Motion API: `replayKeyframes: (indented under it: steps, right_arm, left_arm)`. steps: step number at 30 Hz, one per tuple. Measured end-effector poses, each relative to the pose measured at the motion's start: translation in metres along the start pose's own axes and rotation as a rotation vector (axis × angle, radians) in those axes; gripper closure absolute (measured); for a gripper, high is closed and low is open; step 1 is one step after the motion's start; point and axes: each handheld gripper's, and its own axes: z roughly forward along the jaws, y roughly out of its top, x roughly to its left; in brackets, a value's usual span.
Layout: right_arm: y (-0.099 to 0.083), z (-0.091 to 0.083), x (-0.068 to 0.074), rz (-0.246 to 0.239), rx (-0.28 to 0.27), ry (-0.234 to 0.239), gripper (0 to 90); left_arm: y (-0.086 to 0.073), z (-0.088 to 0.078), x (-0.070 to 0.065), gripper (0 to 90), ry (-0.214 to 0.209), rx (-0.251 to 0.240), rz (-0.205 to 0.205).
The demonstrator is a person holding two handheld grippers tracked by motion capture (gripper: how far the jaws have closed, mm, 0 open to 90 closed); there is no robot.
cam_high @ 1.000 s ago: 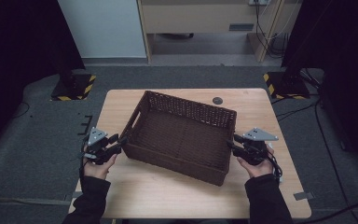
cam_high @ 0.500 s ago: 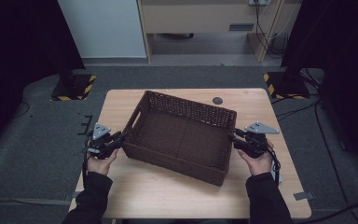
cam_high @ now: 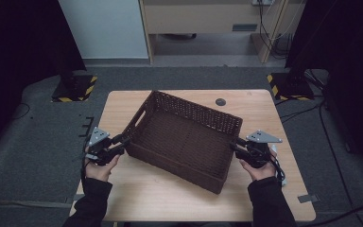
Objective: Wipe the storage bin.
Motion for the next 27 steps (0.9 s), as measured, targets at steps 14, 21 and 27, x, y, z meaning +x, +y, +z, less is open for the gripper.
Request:
replayKeyframes:
  steps: [14, 21, 27]
  right_arm:
    - [0.008, 0.011, -0.018, 0.002, -0.039, -0.058, 49.3]
    - [0.005, 0.015, -0.018, 0.021, -0.023, -0.033, 55.7]
    - [0.004, 0.010, -0.014, 0.031, -0.006, -0.027, 60.3]
  left_arm:
    - [0.001, 0.011, 0.000, 55.7, 0.035, 0.002, 0.036]
    - [0.003, 0.011, -0.001, 49.3, 0.023, 0.012, 0.004]
    - [0.001, 0.010, -0.013, 45.2, -0.016, 0.012, 0.000]
